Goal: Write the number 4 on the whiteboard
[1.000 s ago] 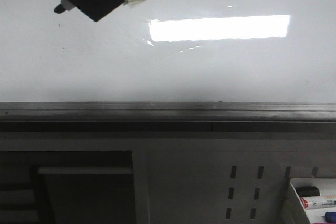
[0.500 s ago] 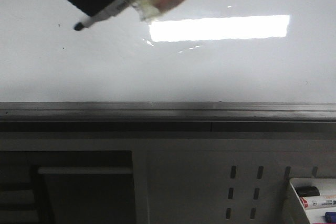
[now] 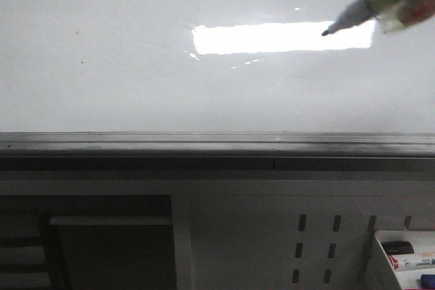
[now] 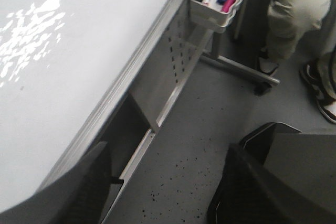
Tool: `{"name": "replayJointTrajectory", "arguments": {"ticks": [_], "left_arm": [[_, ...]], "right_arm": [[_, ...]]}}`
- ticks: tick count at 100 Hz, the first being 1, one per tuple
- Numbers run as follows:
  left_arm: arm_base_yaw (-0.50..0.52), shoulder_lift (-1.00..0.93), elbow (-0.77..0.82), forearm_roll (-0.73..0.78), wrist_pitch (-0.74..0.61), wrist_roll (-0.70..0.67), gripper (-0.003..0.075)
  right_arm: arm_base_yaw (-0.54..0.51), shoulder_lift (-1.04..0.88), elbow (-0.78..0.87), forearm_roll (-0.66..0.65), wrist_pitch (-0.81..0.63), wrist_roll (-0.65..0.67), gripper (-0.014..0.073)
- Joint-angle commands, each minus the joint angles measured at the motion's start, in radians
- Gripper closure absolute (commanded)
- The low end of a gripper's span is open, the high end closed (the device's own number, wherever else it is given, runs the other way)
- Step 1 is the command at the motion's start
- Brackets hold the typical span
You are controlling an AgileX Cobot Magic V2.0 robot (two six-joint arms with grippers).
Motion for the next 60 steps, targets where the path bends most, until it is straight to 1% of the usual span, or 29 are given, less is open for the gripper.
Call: {"name": "replayJointTrajectory", "arguments": {"ticks": [1, 11, 16, 26, 33, 39, 50, 60], "left_arm": [[0.057, -0.082, 0.061, -0.041, -0.102, -0.034, 0.0303], [0.095, -0.147, 0.121, -0.051, -0.156, -0.034, 0.0303], [0.106, -0.165, 0.134, -0.051, -0.177, -0.034, 0.0303], [0.107, -0.173, 0.139, -0.051, -0.179, -0.034, 0.0303], [0.107, -0.173, 0.139, -0.053, -0.177, -0.034, 0.0303], [0.107, -0.173, 0.139, -0.057, -0.177, -0.034, 0.0303], [0.107, -0.173, 0.139, -0.057, -0.177, -0.034, 0.0303], [0.107, -0.173, 0.139, -0.057, -0.177, -0.034, 0.0303]], "right_arm": [[-0.018, -0.060, 0.059, 0.005, -0.144, 0.017, 0.0640], [-0.018, -0.092, 0.116, 0.029, -0.191, 0.017, 0.0640], [-0.018, -0.094, 0.117, 0.045, -0.193, 0.017, 0.0640], [-0.018, -0.079, 0.090, 0.102, -0.212, 0.025, 0.0640], [-0.018, -0.038, 0.046, 0.142, -0.198, 0.040, 0.0640], [-0.018, 0.010, -0.009, 0.173, -0.158, 0.040, 0.0640], [-0.018, 0.100, -0.119, 0.183, -0.078, 0.040, 0.0640], [-0.018, 0.172, -0.216, 0.207, -0.066, 0.040, 0.0640]]}}
